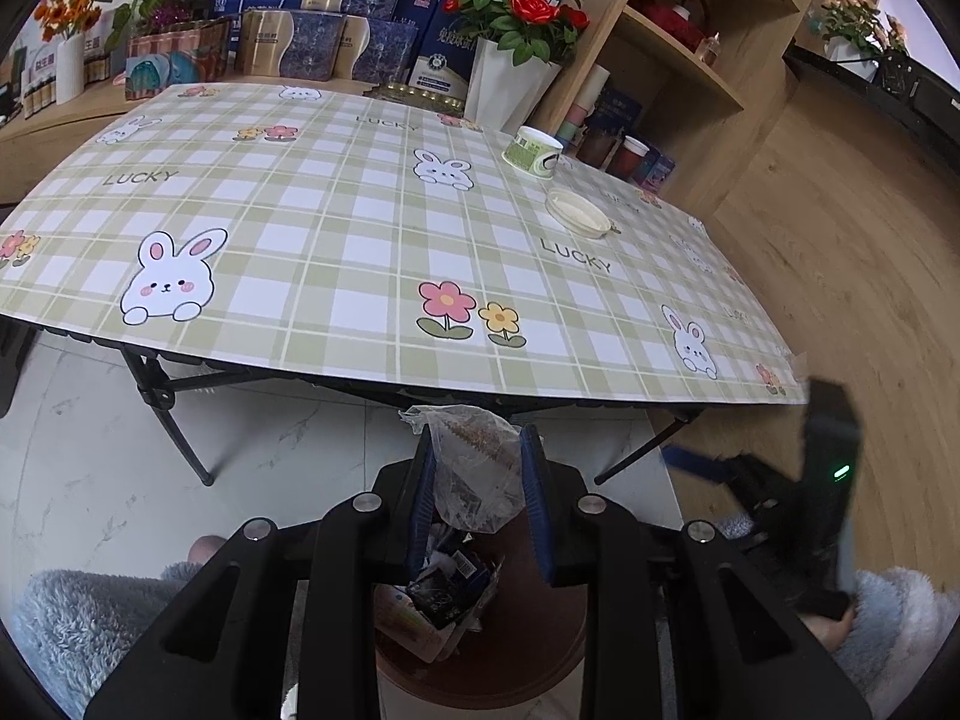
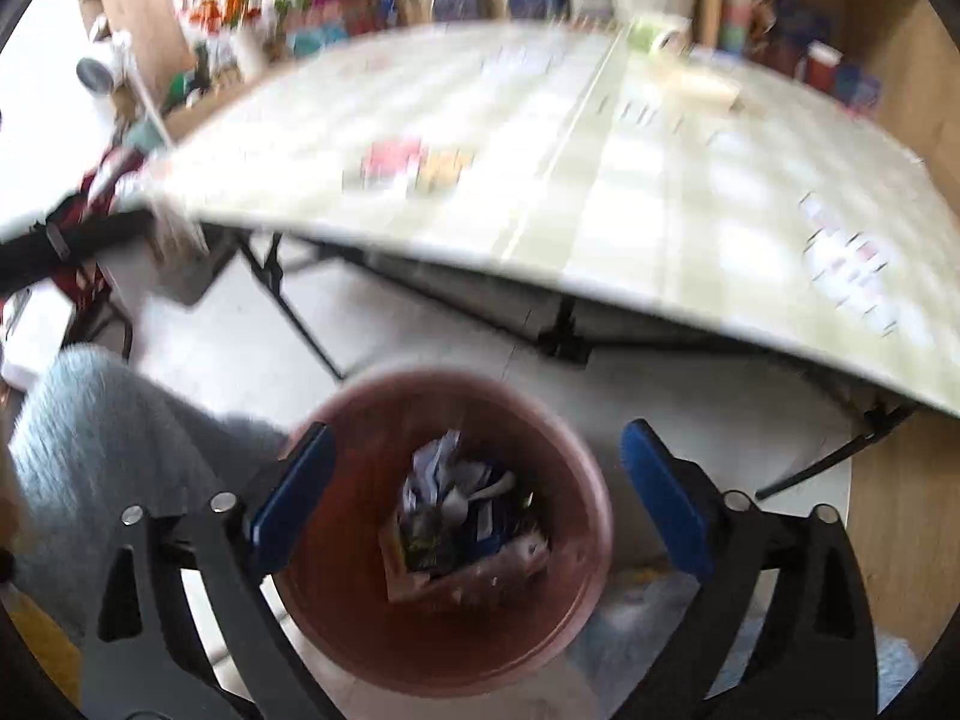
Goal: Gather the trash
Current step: 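Raise both open grippers back toward the table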
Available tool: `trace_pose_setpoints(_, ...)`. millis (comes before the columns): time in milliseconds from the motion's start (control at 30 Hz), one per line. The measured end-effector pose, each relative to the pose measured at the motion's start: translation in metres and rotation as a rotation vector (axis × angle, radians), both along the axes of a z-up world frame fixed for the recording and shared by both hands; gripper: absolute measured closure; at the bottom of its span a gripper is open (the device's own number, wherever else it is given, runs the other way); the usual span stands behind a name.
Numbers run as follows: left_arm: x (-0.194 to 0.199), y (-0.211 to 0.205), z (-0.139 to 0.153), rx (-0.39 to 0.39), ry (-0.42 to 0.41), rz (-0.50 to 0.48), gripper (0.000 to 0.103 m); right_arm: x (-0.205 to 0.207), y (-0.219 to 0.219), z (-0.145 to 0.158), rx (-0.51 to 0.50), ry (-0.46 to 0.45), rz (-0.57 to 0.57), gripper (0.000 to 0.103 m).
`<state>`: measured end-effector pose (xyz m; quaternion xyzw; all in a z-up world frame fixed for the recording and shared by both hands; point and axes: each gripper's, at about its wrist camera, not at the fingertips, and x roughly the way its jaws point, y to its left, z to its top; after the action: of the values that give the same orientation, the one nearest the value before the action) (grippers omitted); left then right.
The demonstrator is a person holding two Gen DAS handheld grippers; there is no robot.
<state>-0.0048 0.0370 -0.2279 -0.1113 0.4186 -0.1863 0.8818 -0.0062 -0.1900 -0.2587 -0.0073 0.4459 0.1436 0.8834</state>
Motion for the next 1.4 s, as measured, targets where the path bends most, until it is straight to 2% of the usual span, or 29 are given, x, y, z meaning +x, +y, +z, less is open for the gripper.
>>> trace_pose_setpoints(200,0.001,-0.014,-0.020,0.055,0.021,-0.056,0.077,-0.004,-0.026,0.038,0.028,-0.121,-0.091,0.006)
trace_pose_setpoints(400,0.003,-0.029,-0.051,0.153,0.058,-0.126,0.077,-0.008,-0.046,0.058,0.022,-0.183,-0.164,0.006)
trace_pose_setpoints(667,0.004,-0.047,-0.101,0.283,0.137,-0.207,0.076,-0.012,-0.058,0.063,0.029,-0.203,-0.202,0.006)
trace_pose_setpoints(933,0.010,-0.046,-0.119,0.295,0.196,-0.211,0.074,-0.013,-0.060,0.063,0.031,-0.198,-0.206,0.006)
trace_pose_setpoints(1000,0.010,-0.045,-0.119,0.280,0.203,-0.211,0.067,-0.013,-0.062,0.063,0.033,-0.196,-0.210,0.006)
trace_pose_setpoints(1067,0.010,-0.041,-0.115,0.271,0.188,-0.197,0.051,-0.013,-0.062,0.063,0.037,-0.195,-0.212,0.006)
trace_pose_setpoints(1100,0.010,-0.041,-0.113,0.264,0.182,-0.191,0.049,-0.013,-0.063,0.063,0.039,-0.192,-0.214,0.006)
trace_pose_setpoints(1167,0.009,-0.034,-0.108,0.245,0.164,-0.162,0.031,-0.012,-0.064,0.062,0.042,-0.191,-0.214,0.006)
trace_pose_setpoints(1233,0.008,-0.028,-0.102,0.225,0.146,-0.126,0.021,-0.012,-0.064,0.062,0.058,-0.192,-0.211,0.006)
trace_pose_setpoints(1333,0.008,-0.018,-0.094,0.197,0.116,-0.062,0.012,-0.013,-0.065,0.061,0.078,-0.197,-0.208,0.006)
trace_pose_setpoints(1400,0.008,-0.011,-0.088,0.186,0.097,-0.008,0.010,-0.012,-0.065,0.059,0.087,-0.191,-0.204,0.006)
